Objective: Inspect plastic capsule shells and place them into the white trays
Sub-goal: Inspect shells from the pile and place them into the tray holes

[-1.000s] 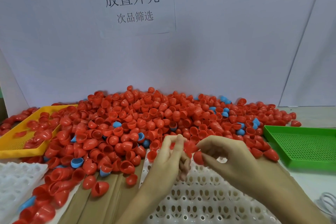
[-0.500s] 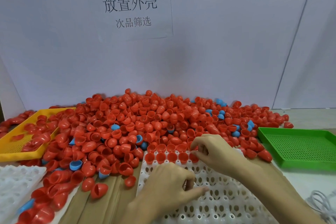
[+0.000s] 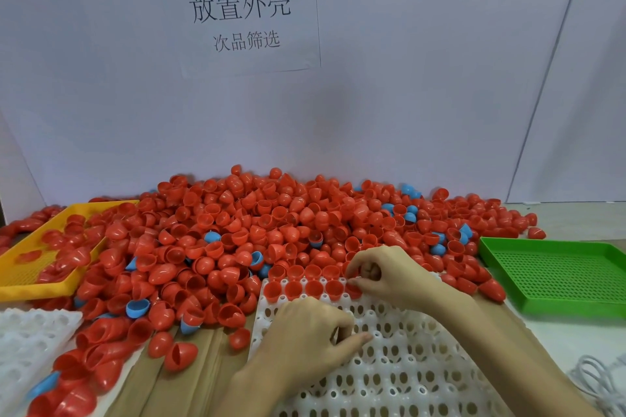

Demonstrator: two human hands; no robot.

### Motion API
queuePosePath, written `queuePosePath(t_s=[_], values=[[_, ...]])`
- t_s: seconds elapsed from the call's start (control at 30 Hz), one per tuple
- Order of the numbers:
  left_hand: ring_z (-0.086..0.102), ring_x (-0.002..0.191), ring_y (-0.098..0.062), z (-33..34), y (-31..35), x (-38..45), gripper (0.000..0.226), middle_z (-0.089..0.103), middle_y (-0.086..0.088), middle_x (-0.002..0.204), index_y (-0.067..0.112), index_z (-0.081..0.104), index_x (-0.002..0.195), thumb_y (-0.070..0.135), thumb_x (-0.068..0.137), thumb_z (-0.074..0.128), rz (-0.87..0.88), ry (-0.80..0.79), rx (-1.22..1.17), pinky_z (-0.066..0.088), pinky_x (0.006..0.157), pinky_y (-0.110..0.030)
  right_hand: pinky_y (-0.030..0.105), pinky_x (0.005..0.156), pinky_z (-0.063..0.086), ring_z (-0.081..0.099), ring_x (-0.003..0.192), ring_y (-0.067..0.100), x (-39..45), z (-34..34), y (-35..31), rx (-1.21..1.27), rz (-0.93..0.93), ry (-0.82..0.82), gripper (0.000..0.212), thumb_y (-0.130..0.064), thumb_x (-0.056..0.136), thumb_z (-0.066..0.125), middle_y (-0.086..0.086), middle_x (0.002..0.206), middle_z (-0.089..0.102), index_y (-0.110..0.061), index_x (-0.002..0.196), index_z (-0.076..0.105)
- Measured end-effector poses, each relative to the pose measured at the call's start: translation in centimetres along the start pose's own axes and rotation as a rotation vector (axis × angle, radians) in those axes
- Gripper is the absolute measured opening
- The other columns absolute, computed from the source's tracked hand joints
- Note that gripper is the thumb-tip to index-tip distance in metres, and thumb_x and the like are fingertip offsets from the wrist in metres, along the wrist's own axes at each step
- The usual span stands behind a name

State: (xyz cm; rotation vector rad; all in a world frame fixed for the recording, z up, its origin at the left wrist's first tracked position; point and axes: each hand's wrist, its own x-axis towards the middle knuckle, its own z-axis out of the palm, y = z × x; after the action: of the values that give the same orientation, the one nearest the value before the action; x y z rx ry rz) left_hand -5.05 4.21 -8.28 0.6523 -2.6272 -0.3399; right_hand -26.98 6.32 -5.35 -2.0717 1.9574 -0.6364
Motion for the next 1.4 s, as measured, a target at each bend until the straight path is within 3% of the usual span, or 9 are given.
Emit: queuePosePath(t_s=[0.1,0.23,0.4,0.6,0.77,1.0,1.2,1.3,1.4], values=[[0.056,0.068,-0.015,0.3,-0.3,0.0,0.061,0.054,0.004,0.056,0.028,0.043,0.056,0.073,0.097,0.046,0.015,0.022,-0.01,0.051,0.078,-0.025,0.014,0.077,0.056,0.069,0.084,-0.003,-0.4,-0.2,0.4,0.074,-0.01,0.03,0.015,-0.031,0.099,0.072,-0.015,0.09,0.076,-0.024,0.109,0.081],[0.059,0.071,-0.016,0.5,-0.7,0.2,0.062,0.055,0.006,0.055,0.028,0.047,0.058,0.078,0.095,0.044,0.016,0.026,-0.019,0.053,0.083,-0.027,0.018,0.068,0.056,0.071,0.073,0.003,-0.7,-2.0,1.0,0.239,0.024,0.127,0.014,-0.028,0.102,0.067,-0.015,0.081,0.076,-0.024,0.107,0.08],[0.059,0.072,-0.014,0.4,-1.0,0.5,0.062,0.059,0.005,0.058,0.029,0.053,0.06,0.08,0.093,0.042,0.013,0.041,-0.006,0.042,0.069,-0.014,0.01,0.077,0.053,0.069,0.085,-0.001,-0.1,-3.4,2.3,0.184,0.109,0.359,0.016,-0.018,0.103,0.065,-0.015,0.093,0.073,-0.028,0.108,0.076],[0.055,0.062,-0.005,0.3,-1.6,1.3,0.06,0.051,0.01,0.052,0.03,0.054,0.058,0.078,0.092,0.045,0.005,0.05,0.007,0.048,0.067,-0.019,0.027,0.108,0.044,0.053,0.121,0.009,1.3,-1.3,3.5,-0.017,0.076,0.222,0.035,-0.029,0.102,0.067,-0.008,0.13,0.057,-0.032,0.137,0.067],[0.054,0.059,-0.005,-0.2,-2.7,2.4,0.061,0.052,0.013,0.053,0.022,0.066,0.064,0.074,0.094,0.054,-0.005,0.043,-0.005,0.05,0.068,-0.02,0.029,0.107,0.046,0.056,0.116,0.012,2.6,-0.4,4.4,0.01,0.08,0.293,0.03,-0.025,0.097,0.075,-0.006,0.123,0.059,-0.029,0.127,0.074],[0.054,0.059,0.0,-0.2,-2.8,2.5,0.056,0.047,0.017,0.052,0.03,0.053,0.059,0.075,0.093,0.055,-0.012,0.035,-0.015,0.035,0.063,-0.01,0.017,0.098,0.046,0.061,0.108,0.005,2.7,-1.3,4.9,0.057,0.038,0.414,0.03,-0.027,0.093,0.079,-0.013,0.115,0.067,-0.026,0.122,0.078],[0.055,0.058,-0.007,-0.7,-2.2,2.0,0.058,0.056,0.009,0.054,0.026,0.063,0.061,0.075,0.09,0.059,-0.012,-0.035,-0.102,0.035,0.059,-0.011,0.009,0.088,0.05,0.067,0.099,-0.001,0.6,-2.5,3.5,0.197,0.055,0.48,0.029,-0.021,0.097,0.075,-0.014,0.111,0.072,-0.026,0.125,0.077],[0.051,0.052,-0.006,-0.9,-1.5,1.6,0.057,0.048,0.013,0.048,0.029,0.056,0.059,0.074,0.094,0.055,-0.042,0.041,-0.177,0.034,0.059,-0.011,0.015,0.093,0.055,0.071,0.104,0.0,-1.1,-3.2,2.1,0.41,0.093,0.469,0.026,-0.024,0.098,0.073,-0.017,0.11,0.078,-0.028,0.123,0.077],[0.048,0.049,-0.008,-1.5,-0.8,1.3,0.051,0.048,0.013,0.052,0.031,0.051,0.064,0.067,0.1,0.053,-0.065,0.305,-0.29,0.035,0.055,-0.014,0.016,0.089,0.057,0.076,0.101,0.008,-2.8,-3.6,0.1,0.697,0.078,0.382,0.017,-0.028,0.094,0.076,-0.009,0.106,0.081,-0.028,0.111,0.081]])
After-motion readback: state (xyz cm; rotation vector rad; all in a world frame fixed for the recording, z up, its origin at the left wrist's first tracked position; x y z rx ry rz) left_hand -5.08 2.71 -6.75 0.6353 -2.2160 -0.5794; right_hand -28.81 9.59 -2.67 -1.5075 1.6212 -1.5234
